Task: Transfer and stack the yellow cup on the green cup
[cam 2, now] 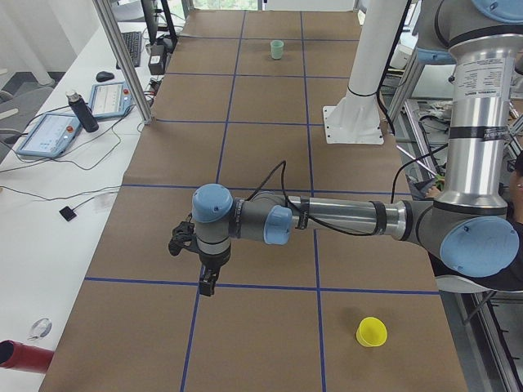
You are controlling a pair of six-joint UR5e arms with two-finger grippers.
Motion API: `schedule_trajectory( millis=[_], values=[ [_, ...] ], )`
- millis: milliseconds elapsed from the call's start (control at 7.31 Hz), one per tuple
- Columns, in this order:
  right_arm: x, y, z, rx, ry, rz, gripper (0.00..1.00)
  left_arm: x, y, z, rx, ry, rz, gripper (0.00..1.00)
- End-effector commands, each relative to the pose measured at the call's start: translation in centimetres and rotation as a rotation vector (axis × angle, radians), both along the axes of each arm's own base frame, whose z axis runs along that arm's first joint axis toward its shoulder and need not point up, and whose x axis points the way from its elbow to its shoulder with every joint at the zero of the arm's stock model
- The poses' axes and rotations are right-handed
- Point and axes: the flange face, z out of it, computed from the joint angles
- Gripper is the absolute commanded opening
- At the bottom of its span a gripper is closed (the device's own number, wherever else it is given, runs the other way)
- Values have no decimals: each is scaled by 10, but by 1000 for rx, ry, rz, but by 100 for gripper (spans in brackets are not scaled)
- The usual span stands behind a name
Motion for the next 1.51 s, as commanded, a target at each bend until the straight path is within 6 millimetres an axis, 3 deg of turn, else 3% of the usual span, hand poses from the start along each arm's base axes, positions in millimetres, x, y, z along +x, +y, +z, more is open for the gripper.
schedule_trajectory(
  millis=[0,547,821,1095,1232,1368],
  values=[
    [0,0,-2,4,1,0,99,4,-2,-3,8,1,9,100],
    [0,0,-3,6,-3,0,99,5,-4,-2,28,-3,12,100],
    [0,-1,-3,7,-3,1,99,28,-5,3,12,-4,53,100],
    [-2,-11,-21,45,-4,-4,99,29,-11,-8,35,-3,53,100],
    [-6,-27,-41,86,-7,-12,99,30,-16,-14,44,1,54,100],
    [-22,-38,-54,112,-20,-47,99,31,-17,-15,45,-4,55,100]
  ],
)
